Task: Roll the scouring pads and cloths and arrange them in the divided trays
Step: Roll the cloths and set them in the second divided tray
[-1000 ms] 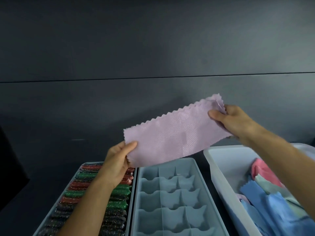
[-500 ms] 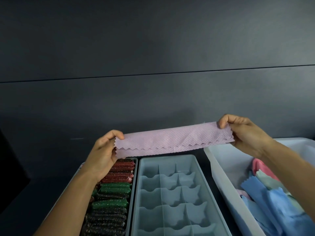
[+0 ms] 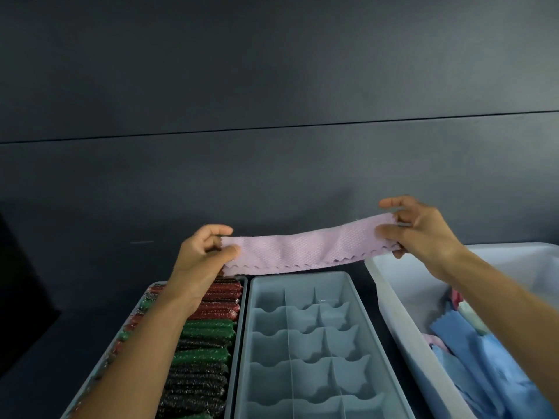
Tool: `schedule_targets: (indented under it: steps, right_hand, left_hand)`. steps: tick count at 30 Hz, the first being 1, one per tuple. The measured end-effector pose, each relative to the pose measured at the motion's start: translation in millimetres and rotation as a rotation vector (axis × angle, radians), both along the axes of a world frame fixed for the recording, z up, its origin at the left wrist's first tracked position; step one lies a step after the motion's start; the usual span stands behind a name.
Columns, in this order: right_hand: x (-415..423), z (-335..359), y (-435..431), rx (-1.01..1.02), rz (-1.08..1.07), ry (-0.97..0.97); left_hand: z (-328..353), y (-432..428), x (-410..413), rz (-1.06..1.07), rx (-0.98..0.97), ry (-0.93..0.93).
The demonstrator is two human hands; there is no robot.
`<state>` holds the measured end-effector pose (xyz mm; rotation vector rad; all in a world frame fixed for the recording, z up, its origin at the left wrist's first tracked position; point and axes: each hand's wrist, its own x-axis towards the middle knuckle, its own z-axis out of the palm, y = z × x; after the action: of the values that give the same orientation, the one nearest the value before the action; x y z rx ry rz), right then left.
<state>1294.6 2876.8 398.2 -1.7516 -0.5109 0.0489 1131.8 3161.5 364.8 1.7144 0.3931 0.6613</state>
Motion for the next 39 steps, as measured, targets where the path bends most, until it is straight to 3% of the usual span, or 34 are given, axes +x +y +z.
schedule_targets:
  steps: [3,8,14,16,19,22,25,29,31,35,39]
  right_hand:
    - [-15.3,9.5,20.1,-0.049,-0.004,-0.083]
    - [-51.2,27.9,55.1,-0.010,0.173,-0.097]
    - [-59.1,37.5,63.3,0.202,0.207,0.110]
    - [-60.0,37.9,60.1,0.232,0.253,0.165]
    - [-59.0,35.0,56.5,0.178,0.296,0.044]
    - [-47.6,32.7,46.7,0.065,0.202,-0.124]
    - [-44.4,30.3,44.6,-0.077,0.363,-0.048]
    - [-42.2,26.0,55.0,0.217,0.326,0.083]
    - [-38.5,27.3,55.3,0.326,0.272,0.132]
    - [-36.9,28.7,54.9,0.406,0.265,0.221]
    - [-36.8,29.6,55.3,0.404,0.179,0.217]
  left_hand:
    - [18.8,-27.2,9.1,-0.035,0.082,-0.085]
    - [41.8,-78.1,32.8,-0.168,0.134,-0.164]
    - [46.6,-83.6,37.9,-0.240,0.129,-0.189]
    - [45.7,-80.7,37.7,-0.261,0.225,-0.148]
    - [48.0,-78.0,40.1,-0.243,0.320,-0.135]
    - [54.9,-69.3,37.4,-0.265,0.318,-0.146]
    - [58.2,-72.0,34.8,-0.346,0.300,-0.151]
    - [45.9,-85.3,31.0,-0.178,0.166,-0.340]
    - [29.3,-88.5,25.6,-0.194,0.074,-0.314]
    - [-0.1,-90.0,23.2,-0.305,0.058,-0.190]
    - [-5.9,-90.9,22.3,-0.286,0.024,-0.269]
